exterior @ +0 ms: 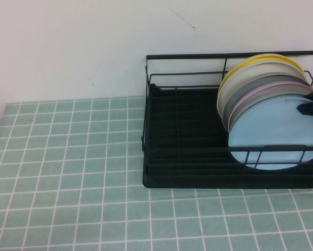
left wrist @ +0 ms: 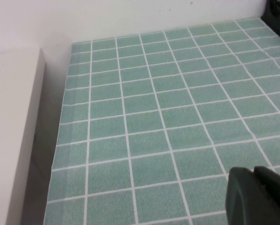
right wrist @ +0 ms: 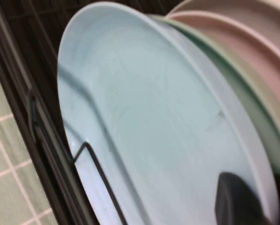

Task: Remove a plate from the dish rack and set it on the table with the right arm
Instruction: Grasp the plate from the shelf, then place the plate from the table

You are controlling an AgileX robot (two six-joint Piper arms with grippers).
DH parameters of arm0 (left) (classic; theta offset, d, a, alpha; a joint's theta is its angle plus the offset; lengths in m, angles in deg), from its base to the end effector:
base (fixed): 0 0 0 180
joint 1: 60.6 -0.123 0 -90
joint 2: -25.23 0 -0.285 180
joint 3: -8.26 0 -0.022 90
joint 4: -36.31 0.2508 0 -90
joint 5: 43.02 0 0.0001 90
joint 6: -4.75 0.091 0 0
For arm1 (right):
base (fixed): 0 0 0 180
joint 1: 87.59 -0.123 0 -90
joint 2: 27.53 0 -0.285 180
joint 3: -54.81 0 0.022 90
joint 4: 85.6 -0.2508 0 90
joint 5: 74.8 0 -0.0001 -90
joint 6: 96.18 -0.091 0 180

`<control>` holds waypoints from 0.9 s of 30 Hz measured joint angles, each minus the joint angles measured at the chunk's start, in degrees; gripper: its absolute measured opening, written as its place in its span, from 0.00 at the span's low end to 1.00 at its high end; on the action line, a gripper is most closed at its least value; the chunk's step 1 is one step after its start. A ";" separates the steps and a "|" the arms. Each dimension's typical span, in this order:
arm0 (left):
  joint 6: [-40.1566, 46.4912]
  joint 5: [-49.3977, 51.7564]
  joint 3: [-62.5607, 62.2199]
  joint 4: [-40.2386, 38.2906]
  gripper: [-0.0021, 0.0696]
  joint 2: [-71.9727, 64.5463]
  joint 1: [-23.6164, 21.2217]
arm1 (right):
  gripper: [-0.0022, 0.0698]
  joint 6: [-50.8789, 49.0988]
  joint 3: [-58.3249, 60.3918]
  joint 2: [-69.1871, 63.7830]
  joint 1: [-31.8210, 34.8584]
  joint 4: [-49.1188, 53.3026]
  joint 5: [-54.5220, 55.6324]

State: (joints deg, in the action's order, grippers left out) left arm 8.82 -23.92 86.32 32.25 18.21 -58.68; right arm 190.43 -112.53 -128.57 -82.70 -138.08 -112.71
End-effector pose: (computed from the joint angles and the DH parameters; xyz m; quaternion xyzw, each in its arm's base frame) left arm 0.0532 -0.0039 0.1789 0.0219 0.7884 -0.0182 0.6145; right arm 0.3476 0.0148 0.2620 -0.5030 0.7595 0.0146 0.4122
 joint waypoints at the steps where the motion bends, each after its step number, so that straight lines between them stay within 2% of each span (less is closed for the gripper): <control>1: 0.00 0.00 0.00 0.00 0.02 0.00 0.00 | 0.19 -0.74 0.00 0.68 0.00 0.00 -0.08; 5: 0.00 0.00 0.00 0.00 0.02 0.00 0.00 | 0.19 -4.89 0.00 4.28 -0.08 1.72 -0.10; 14: 0.00 0.00 0.00 0.00 0.02 0.00 0.00 | 0.16 -22.28 0.00 16.40 -0.08 15.15 -1.11; 19: -0.13 0.00 0.00 0.00 0.02 0.00 0.00 | 0.16 -38.18 0.00 25.73 -0.08 18.54 -6.04; 27: -0.13 0.00 0.00 0.00 0.02 0.00 0.00 | 0.16 -70.37 1.84 36.21 -0.08 28.43 -20.40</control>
State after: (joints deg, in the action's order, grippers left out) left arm 8.68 -23.92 86.32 32.25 18.21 -58.68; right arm 120.06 -110.69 -92.36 -82.78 -109.64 -133.10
